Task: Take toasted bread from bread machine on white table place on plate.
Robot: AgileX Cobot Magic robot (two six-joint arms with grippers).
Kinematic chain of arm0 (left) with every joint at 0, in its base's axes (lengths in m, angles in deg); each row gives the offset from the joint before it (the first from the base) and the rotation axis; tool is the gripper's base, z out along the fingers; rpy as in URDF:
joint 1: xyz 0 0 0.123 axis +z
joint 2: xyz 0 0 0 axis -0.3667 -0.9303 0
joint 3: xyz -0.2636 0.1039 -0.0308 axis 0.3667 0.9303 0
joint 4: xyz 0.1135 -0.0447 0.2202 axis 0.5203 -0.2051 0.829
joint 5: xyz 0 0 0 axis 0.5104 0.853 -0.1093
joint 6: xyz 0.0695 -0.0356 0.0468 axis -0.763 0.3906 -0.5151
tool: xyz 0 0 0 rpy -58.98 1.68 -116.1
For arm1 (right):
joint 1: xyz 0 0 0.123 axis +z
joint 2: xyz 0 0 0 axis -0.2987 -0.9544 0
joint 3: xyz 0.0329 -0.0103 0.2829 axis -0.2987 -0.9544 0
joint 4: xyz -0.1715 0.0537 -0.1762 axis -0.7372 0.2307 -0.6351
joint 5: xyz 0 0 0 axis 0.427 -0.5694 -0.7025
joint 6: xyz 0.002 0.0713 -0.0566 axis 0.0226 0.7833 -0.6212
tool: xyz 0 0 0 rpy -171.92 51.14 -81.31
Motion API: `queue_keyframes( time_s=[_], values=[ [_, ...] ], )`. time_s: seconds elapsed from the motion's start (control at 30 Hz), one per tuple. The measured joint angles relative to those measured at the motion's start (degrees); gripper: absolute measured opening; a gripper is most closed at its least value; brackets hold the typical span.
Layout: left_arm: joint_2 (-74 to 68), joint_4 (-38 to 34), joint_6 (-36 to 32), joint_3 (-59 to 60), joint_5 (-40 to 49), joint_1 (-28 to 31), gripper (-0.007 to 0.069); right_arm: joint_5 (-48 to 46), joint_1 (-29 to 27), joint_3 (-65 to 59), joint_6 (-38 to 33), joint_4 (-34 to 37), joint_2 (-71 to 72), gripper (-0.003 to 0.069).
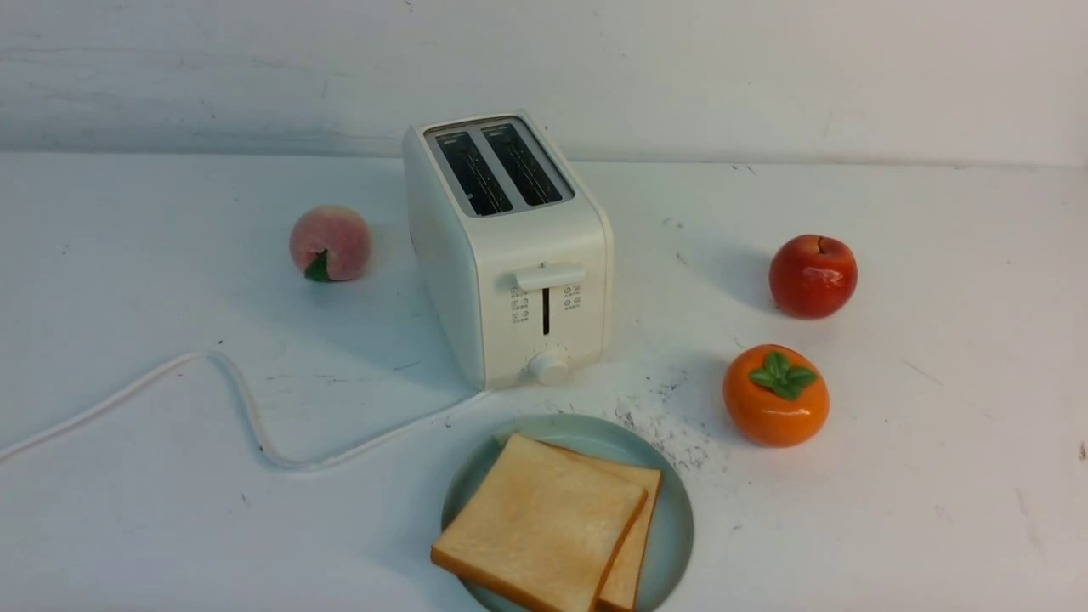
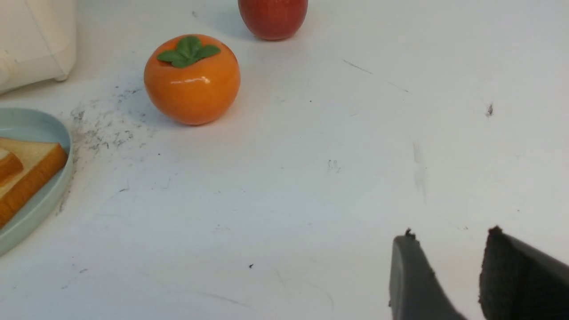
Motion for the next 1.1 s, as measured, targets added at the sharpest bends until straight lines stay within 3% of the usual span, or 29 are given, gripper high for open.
queue_keyframes(
  time_s=[1.1],
  values=[
    [0.0, 0.0, 0.0, 0.0, 0.0, 0.0, 0.0146, 0.0, 0.0, 0.0, 0.0, 0.1, 0.0, 0.0240]
  ],
)
